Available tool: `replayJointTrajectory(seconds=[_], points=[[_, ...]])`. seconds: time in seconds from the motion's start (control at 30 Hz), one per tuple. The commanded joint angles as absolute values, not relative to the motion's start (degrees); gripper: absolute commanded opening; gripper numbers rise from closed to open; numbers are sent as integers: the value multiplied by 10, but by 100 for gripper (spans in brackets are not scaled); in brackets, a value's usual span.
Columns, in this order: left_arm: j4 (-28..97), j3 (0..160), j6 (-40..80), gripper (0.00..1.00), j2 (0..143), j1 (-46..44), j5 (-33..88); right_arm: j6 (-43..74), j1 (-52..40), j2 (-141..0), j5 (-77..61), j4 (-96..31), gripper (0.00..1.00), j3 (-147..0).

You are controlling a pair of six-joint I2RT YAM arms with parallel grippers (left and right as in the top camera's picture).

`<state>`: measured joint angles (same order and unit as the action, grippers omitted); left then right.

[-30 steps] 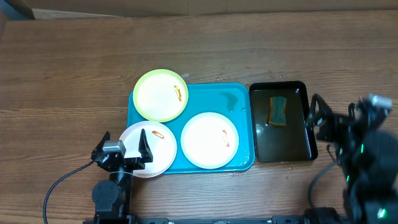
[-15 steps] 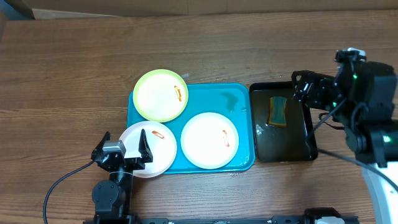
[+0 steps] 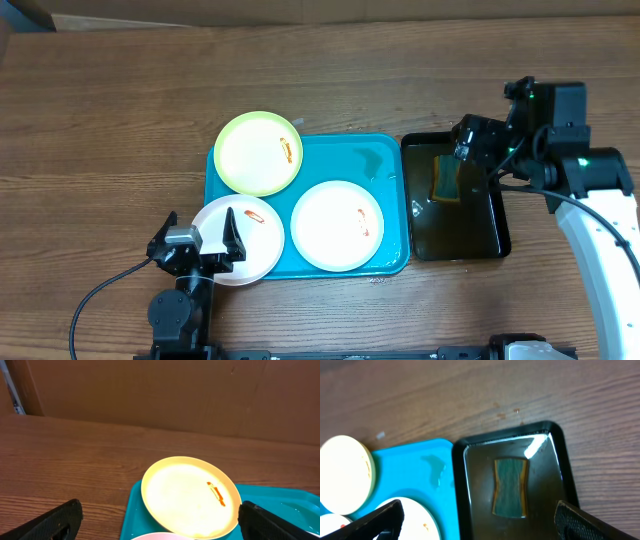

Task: Clean dirty plates on tray and stack at the side
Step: 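Move the right gripper over the black tray and lower onto the sponge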

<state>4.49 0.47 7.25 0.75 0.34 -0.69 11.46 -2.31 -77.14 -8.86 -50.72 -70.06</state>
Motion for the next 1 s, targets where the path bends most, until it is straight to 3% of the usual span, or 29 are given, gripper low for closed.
replayJointTrajectory(seconds=[0.0,0.63,0.77,0.87,0.97], points=[[44,3,64,100,4,0,-6,83,-27,-780,-109,-512,98,-717],[44,3,64,100,4,0,-6,70,-64,-873,-72,-492,97,-716],[44,3,64,100,4,0,-6,70,-64,-907,-71,-485,90,-716],[44,3,64,100,4,0,-6,70,-64,-930,-57,-486,78,-716],[44,3,64,100,4,0,-6,70,-64,-954,-28,-484,75,-711]])
